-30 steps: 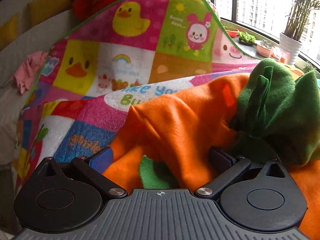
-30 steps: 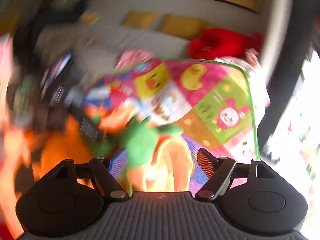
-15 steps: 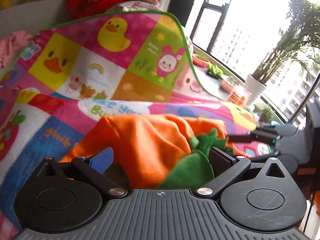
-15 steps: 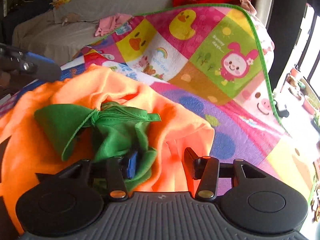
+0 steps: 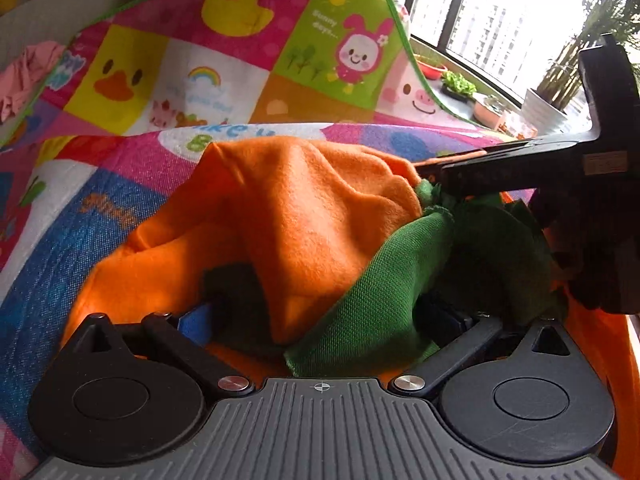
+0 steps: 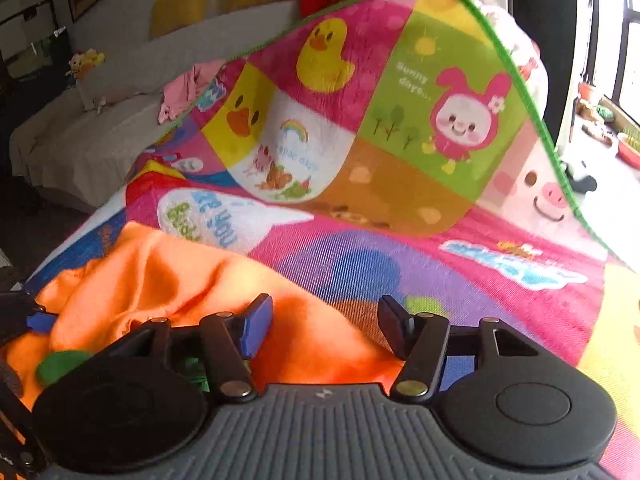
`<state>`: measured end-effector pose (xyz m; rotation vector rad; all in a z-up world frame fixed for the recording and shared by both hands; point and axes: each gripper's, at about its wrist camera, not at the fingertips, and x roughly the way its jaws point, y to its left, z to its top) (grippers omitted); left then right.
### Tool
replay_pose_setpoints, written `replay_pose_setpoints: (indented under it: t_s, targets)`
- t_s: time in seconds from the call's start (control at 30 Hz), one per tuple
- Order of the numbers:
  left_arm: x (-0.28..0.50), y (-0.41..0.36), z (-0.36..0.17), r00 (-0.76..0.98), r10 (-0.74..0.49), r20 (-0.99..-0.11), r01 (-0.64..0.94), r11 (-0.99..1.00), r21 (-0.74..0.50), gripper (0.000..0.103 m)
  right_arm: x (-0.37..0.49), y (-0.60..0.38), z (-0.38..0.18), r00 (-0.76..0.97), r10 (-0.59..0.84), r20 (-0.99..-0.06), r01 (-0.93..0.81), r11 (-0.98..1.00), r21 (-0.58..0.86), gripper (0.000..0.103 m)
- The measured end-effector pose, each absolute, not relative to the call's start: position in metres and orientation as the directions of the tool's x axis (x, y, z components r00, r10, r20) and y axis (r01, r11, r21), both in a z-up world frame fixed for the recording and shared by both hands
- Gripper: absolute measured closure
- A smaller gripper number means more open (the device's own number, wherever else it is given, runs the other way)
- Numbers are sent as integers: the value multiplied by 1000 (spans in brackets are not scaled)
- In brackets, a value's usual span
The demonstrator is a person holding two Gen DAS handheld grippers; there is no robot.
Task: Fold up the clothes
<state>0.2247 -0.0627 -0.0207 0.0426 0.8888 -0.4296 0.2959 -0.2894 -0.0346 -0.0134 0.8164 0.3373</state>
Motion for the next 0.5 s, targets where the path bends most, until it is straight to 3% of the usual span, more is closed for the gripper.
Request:
replay_pose_setpoints:
  t_s: [0.07,0.13,0.17,0.5]
  targets:
    - [224,-60,-17,546,-354,-759,376,914,-155,0,289,-285,-37,644,279,-713,-304,948,97,51]
    - [224,-50,-7,541,-371,-755,351,915,-199,0,276,-284,-30,647,298,-702,-310,944,116,86]
    - [222,-44,1,551,-378,-744,339,916,-214,0,267,-281,-24,653,308,-692,-322,940,114,90]
    - [161,15,82,746,-353,-564,264,935,-236,0,133,-236,41,714,388,-584,-543,833,-110,94]
